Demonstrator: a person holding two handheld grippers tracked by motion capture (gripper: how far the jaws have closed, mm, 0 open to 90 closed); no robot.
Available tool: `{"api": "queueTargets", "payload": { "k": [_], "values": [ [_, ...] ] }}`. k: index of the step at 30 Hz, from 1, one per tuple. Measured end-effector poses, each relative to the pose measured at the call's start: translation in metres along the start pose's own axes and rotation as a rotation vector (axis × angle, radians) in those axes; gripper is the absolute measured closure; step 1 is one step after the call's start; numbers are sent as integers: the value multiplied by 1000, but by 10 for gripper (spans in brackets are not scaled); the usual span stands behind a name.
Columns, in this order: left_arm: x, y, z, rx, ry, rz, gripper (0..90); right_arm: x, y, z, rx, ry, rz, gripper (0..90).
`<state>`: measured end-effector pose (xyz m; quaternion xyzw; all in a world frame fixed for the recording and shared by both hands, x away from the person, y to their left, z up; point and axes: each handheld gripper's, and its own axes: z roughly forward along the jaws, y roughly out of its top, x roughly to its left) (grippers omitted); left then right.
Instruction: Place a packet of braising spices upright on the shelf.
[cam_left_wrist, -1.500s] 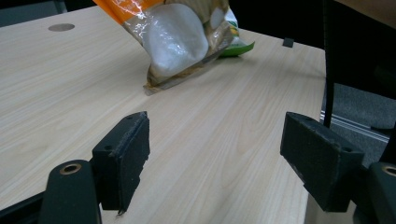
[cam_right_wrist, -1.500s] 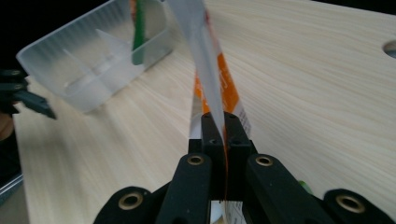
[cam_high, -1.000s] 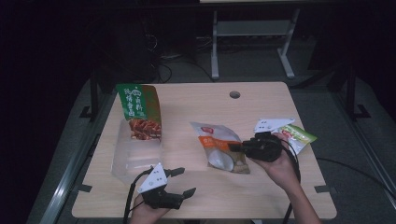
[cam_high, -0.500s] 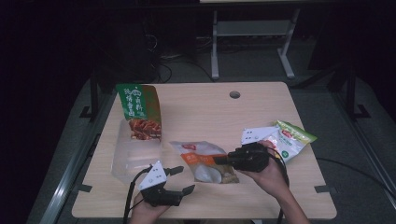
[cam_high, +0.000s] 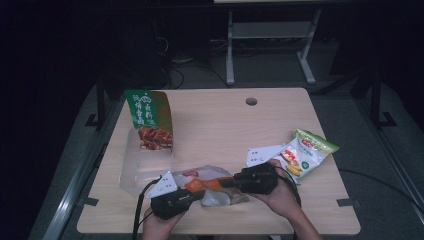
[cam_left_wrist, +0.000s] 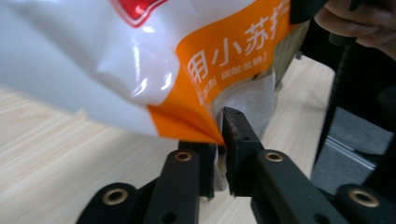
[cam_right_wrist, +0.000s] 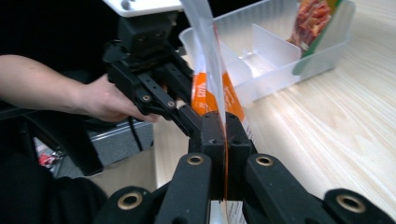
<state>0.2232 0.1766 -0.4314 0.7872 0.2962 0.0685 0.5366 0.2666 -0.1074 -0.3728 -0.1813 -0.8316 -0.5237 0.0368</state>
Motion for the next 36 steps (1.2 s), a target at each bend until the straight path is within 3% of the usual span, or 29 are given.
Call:
{"api": "queueTargets", "payload": {
  "k": [9, 15, 21, 27, 29, 36],
  "values": [
    [0, 0, -2, 5, 51, 21, 885, -10, -13, 6, 33, -75, 11, 876],
    [-1, -1, -1, 3, 46, 22, 886, -11, -15, 10, 13, -60, 30, 842],
    [-2, -1, -1, 5, 48, 37, 878, -8, -16, 21, 29, -54, 37, 839],
    [-1, 0, -2, -6, 36, 24, 769, -11, -17, 19, 22, -46, 70, 895],
    [-2, 0, -3, -19, 33, 33, 699, -9, -18, 17, 25, -54, 72, 897],
    [-7, 2, -7, -40, 40, 61, 582, -7, -16, 7, 0, -61, 79, 898]
  ]
}}
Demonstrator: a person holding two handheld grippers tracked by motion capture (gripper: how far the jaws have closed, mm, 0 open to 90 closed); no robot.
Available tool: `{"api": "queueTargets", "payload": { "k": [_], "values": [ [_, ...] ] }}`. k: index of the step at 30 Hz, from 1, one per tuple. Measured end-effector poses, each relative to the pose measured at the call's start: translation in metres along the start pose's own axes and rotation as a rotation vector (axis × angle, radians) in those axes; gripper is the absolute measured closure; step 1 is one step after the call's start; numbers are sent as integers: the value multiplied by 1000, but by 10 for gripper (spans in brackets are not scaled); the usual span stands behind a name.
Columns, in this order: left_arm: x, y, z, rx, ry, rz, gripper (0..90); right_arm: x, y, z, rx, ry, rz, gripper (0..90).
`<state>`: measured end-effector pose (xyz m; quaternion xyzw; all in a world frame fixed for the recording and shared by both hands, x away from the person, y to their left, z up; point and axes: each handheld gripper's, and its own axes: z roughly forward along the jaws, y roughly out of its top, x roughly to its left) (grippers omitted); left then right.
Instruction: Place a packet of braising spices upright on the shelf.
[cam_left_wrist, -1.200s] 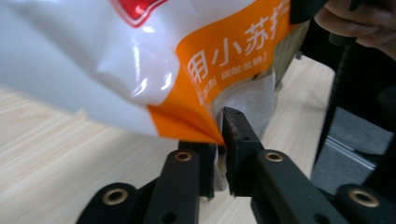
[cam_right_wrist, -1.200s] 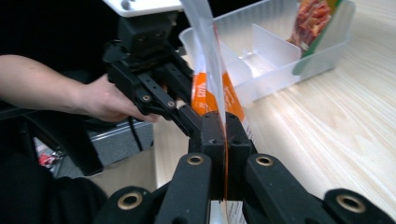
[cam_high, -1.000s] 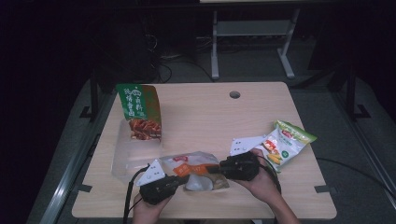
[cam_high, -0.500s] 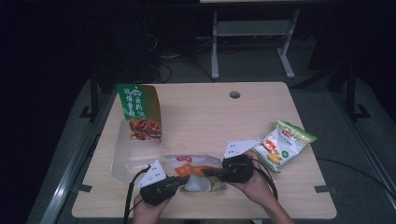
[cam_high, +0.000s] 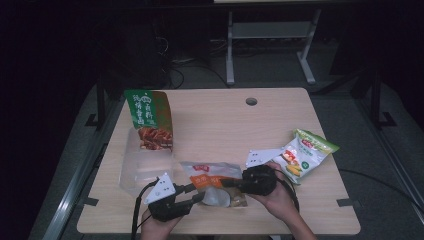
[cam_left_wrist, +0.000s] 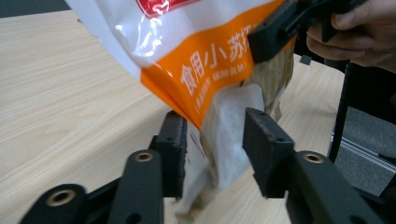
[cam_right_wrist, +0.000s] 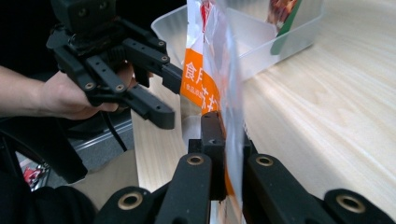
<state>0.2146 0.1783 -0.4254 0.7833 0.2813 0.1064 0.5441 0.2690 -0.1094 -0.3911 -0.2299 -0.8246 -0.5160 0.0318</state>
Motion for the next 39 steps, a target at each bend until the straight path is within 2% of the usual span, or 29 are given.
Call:
{"api": "queueTargets", "payload": {
  "k": [4, 9, 11, 13, 16, 23, 26, 30, 37, 39],
  "values": [
    [2, 0, -2, -3, 2, 16, 537, -4, 3, -7, -16, -27, 6, 899],
    [1, 0, -4, -1, -5, 17, 522, -10, 9, -13, -37, -52, 24, 900],
    [1, 0, -4, 0, -5, 33, 522, -12, 14, -15, -49, -59, 32, 900],
    [0, 0, -4, 5, -13, 21, 523, -14, 18, -16, -61, -60, 30, 900],
    [-1, -1, -4, 19, -13, 33, 529, -17, 29, -15, -63, -66, 30, 900],
    [-4, -2, -4, 19, -13, 43, 523, -20, 60, -6, -68, -80, 5, 900],
    [-4, -2, -3, 17, -25, 31, 522, -22, 71, -1, -71, -70, 3, 900],
    [-7, -2, -2, 30, -26, 56, 518, -22, 86, 9, -76, -52, -4, 900],
    [-9, -2, -1, 31, -38, 49, 502, -22, 107, 27, -80, -22, -16, 900],
    [-9, -2, -1, 32, -39, 62, 501, -22, 113, 34, -80, -20, -20, 900]
  ]
}}
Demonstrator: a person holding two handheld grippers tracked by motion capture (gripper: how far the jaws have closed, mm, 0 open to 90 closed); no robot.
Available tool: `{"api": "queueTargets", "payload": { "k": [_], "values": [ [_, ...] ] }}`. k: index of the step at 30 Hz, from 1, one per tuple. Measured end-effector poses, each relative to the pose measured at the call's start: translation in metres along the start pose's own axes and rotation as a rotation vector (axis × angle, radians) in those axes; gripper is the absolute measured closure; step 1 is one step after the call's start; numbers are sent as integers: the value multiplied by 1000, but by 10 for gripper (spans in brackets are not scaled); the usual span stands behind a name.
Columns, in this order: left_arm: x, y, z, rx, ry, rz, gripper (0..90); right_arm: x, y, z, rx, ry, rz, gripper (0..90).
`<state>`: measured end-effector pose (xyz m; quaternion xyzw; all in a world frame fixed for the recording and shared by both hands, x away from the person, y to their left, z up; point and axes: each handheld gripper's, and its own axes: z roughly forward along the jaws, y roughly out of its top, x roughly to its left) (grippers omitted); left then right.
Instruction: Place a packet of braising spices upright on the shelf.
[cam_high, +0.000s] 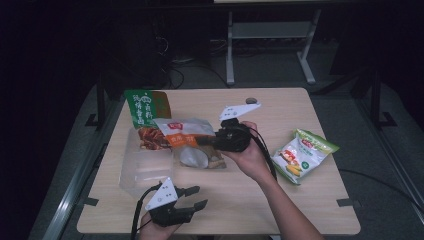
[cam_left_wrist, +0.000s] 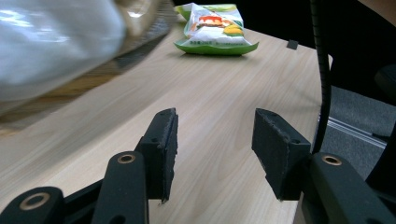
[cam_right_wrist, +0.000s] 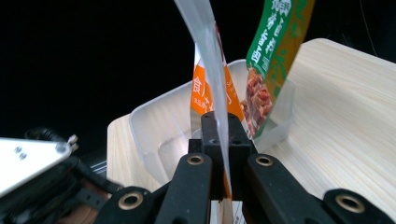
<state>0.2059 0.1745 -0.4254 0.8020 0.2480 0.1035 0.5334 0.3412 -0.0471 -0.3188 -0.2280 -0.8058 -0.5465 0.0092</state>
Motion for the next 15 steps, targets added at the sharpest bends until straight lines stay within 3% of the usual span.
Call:
{"api": "queueTargets", "payload": {
  "k": [15],
  "values": [
    [0, 0, -3, 6, -13, 4, 484, 7, 33, 52, -8, 56, -17, 900]
  ]
}}
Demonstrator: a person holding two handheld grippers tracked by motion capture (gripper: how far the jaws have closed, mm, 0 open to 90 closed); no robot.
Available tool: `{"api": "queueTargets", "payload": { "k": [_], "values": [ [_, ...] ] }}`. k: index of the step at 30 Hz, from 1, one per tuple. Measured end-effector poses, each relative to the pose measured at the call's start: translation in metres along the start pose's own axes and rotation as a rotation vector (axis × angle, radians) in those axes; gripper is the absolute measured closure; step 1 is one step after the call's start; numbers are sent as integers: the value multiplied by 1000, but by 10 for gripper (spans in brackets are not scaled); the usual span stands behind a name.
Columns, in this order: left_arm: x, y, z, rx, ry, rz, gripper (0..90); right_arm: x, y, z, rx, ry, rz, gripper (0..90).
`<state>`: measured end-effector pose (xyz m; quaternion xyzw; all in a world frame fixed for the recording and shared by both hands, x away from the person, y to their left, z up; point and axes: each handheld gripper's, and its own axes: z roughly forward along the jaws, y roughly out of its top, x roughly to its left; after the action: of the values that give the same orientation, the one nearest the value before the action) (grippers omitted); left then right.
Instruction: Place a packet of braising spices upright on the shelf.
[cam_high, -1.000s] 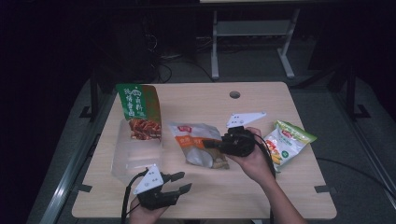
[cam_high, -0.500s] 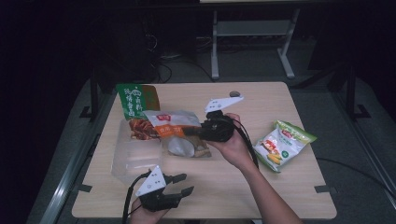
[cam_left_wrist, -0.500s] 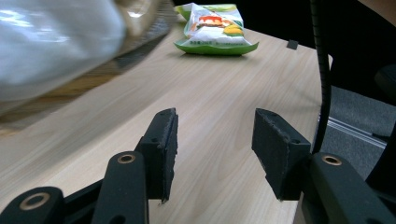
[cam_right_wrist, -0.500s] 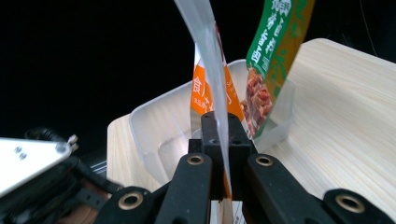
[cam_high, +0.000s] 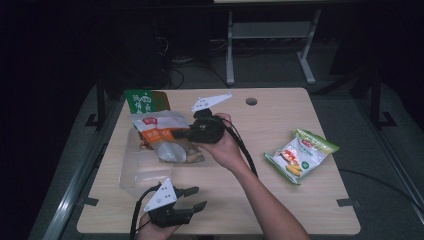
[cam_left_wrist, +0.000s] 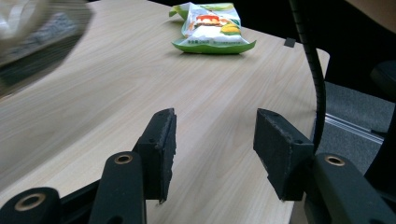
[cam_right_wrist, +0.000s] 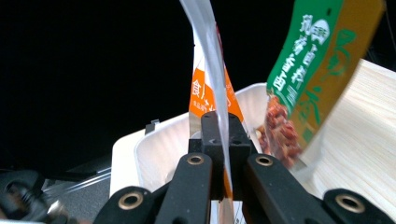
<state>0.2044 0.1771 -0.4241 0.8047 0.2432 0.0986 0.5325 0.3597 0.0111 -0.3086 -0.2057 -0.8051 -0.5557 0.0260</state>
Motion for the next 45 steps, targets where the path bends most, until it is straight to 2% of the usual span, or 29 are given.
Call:
{"api": "queueTargets", "payload": {
  "k": [4, 14, 22, 24, 28, 30, 35, 45],
  "values": [
    [0, 0, 0, 16, -5, 30, 476, 0, 4, 18, 1, 16, 9, 900],
    [-1, 0, 0, 5, -11, 14, 473, -4, 8, 65, 27, 46, 17, 900],
    [-3, -3, 1, 29, -18, 42, 475, -8, 4, 103, 58, 80, 36, 900],
    [-3, -3, 1, 27, -22, 32, 478, -10, 2, 111, 65, 86, 51, 900],
    [-2, -4, 2, 36, -20, 40, 479, -16, -5, 123, 72, 88, 68, 900],
    [-2, -5, 3, 41, -22, 32, 477, -17, -8, 127, 78, 90, 79, 899],
    [-2, -5, 3, 38, -24, 34, 476, -17, -16, 134, 117, 74, 63, 889],
    [-4, -5, 5, 37, -32, 38, 472, -19, -20, 115, 146, 38, 50, 889]
  ]
}}
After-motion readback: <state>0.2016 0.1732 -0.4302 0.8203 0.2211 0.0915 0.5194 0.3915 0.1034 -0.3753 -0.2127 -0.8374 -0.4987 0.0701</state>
